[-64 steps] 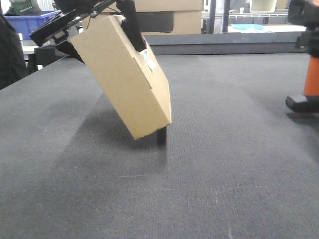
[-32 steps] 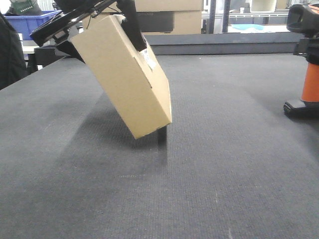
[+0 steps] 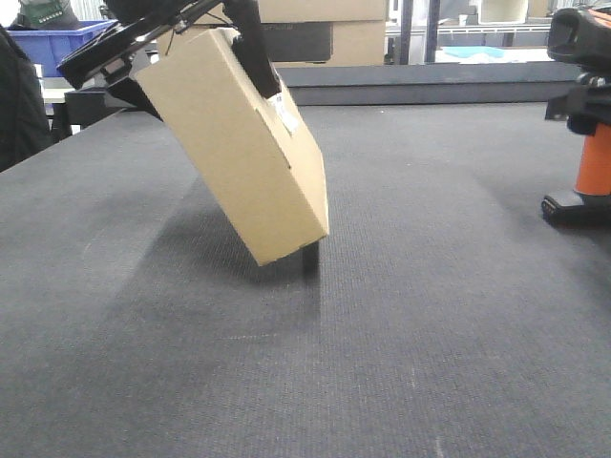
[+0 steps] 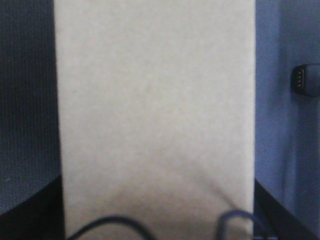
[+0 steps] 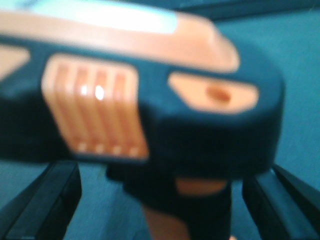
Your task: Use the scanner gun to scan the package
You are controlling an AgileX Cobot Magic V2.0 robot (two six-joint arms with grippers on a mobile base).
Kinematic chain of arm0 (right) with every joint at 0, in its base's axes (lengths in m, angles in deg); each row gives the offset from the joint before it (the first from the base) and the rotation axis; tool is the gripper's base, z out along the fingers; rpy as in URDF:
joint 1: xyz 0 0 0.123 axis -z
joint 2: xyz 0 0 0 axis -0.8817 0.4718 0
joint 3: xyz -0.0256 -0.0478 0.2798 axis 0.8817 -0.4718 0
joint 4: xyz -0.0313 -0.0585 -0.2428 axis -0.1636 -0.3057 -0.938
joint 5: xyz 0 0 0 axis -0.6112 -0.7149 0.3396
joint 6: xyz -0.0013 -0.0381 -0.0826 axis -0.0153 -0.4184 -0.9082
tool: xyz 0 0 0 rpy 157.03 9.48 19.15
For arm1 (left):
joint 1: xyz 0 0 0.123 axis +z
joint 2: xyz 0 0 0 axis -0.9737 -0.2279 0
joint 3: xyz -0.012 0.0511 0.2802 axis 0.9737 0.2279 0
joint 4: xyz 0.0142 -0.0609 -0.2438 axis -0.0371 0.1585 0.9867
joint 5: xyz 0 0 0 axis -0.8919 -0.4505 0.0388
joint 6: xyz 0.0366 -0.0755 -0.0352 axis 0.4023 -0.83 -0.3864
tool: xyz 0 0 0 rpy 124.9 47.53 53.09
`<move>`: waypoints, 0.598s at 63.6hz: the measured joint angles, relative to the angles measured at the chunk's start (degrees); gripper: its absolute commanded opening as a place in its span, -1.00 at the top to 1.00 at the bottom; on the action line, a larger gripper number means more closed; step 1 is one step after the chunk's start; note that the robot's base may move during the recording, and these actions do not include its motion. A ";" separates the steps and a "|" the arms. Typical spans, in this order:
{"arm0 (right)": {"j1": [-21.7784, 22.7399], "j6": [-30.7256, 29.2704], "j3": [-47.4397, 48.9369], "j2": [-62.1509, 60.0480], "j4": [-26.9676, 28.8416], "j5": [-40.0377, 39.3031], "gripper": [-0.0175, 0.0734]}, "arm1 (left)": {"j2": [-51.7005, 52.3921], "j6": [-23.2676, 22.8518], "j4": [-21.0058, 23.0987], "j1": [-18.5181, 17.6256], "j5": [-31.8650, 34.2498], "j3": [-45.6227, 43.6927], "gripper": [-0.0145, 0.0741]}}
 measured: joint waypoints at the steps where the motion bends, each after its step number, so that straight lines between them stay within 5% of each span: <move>1: 0.00 0.26 -0.19 -0.15 -0.19 0.18 -0.63 | 0.00 0.00 0.00 0.00 0.00 0.00 0.92; 22: 0.00 1.59 -10.55 -8.34 -1.36 0.80 -0.63 | 1.11 0.00 -5.22 0.94 -1.46 0.03 0.92; 38: 0.00 1.67 -18.79 -20.50 -1.58 2.33 -0.63 | 6.40 5.07 -14.82 9.03 -10.24 0.13 0.92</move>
